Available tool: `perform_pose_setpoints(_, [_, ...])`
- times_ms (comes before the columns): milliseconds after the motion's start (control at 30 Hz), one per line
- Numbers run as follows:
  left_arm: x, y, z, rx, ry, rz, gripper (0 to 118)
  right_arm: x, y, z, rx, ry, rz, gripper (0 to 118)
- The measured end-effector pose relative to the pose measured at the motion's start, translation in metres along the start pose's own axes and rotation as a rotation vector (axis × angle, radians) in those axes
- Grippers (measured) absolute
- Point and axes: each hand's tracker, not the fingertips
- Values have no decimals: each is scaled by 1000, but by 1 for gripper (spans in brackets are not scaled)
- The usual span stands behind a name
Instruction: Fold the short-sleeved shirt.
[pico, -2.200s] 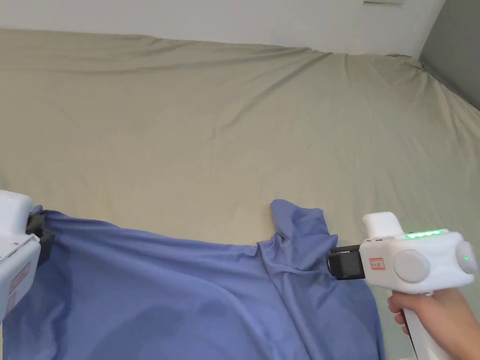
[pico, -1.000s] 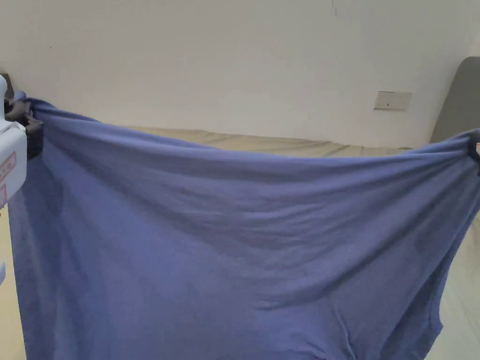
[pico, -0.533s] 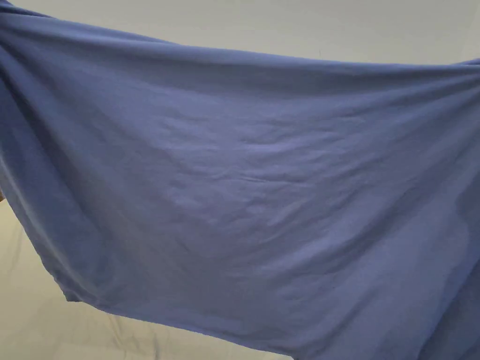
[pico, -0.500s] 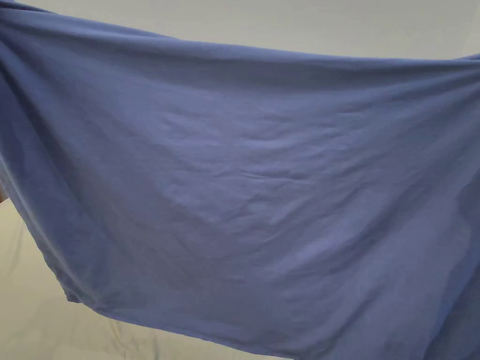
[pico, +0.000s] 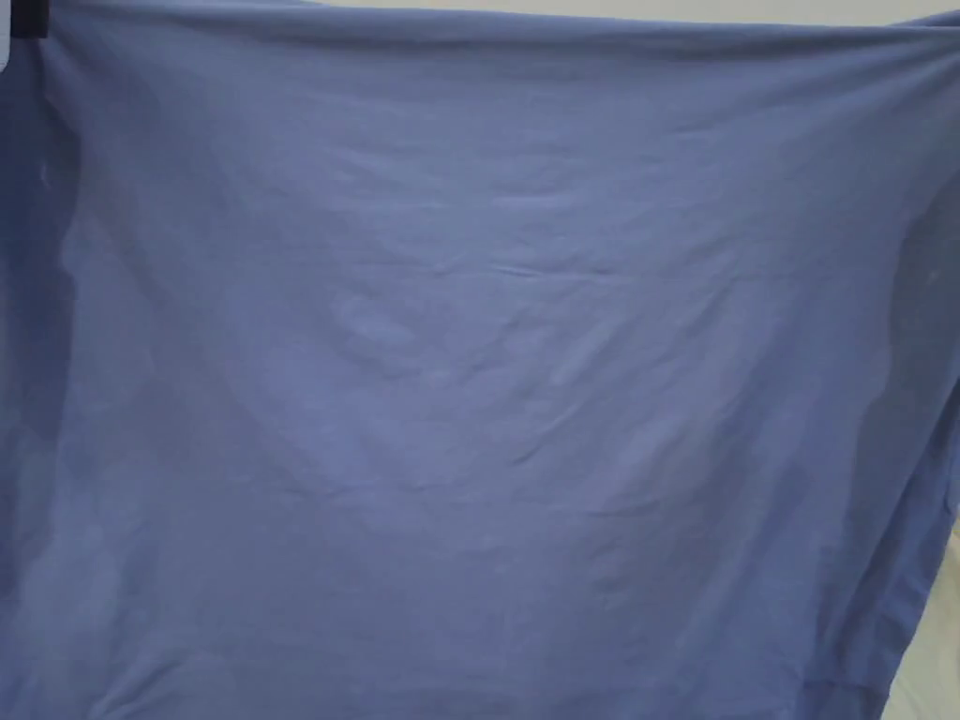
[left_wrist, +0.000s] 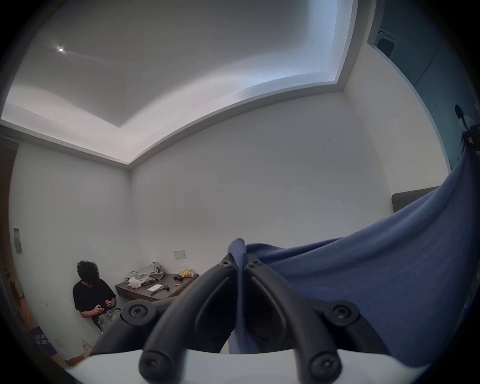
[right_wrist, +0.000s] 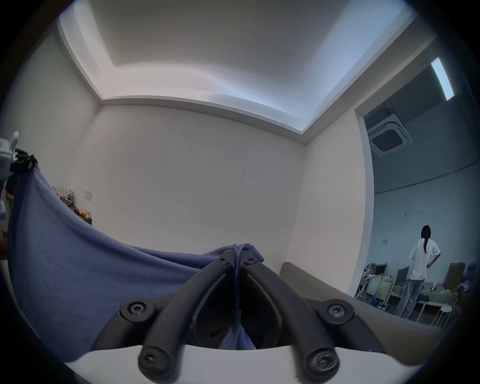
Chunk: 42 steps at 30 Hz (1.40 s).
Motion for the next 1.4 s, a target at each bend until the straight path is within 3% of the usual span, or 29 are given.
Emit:
perform_pose_setpoints(167, [12, 1, -46, -2, 30, -53, 0, -10, -9, -45, -3, 5, 55, 4])
perform_pose_setpoints(500, [39, -11, -151, -68, 16, -34, 0, -29, -33, -161, -37, 5, 20, 4])
perform_pose_setpoints(567, [42, -8, -168, -84, 4, 40, 0, -35, -36, -182, -45, 0, 21, 4])
perform_pose_setpoints(733, [63, -13, -216, -96, 27, 8, 0, -48, -49, -226, -62, -25, 42, 4])
perform_pose_setpoints(867, [68, -32, -248, -147, -14, 134, 0, -56, -71, -250, -71, -28, 55, 4])
perform_pose_setpoints(1100, [103, -101, -280, -201, -31, 68, 0, -77, -146, -270, -169, 31, 78, 4])
perform_pose_setpoints(1167, [107, -131, -283, -236, -67, 101, 0, -79, -172, -272, -227, 75, 3, 4])
perform_pose_setpoints(1233, [114, -166, -283, -297, -68, 38, 0, -84, -202, -265, -276, 121, -31, 4])
perform_pose_setpoints(1400, [132, -247, -264, -391, -131, -39, 0, -108, -278, -239, -416, 202, 51, 4])
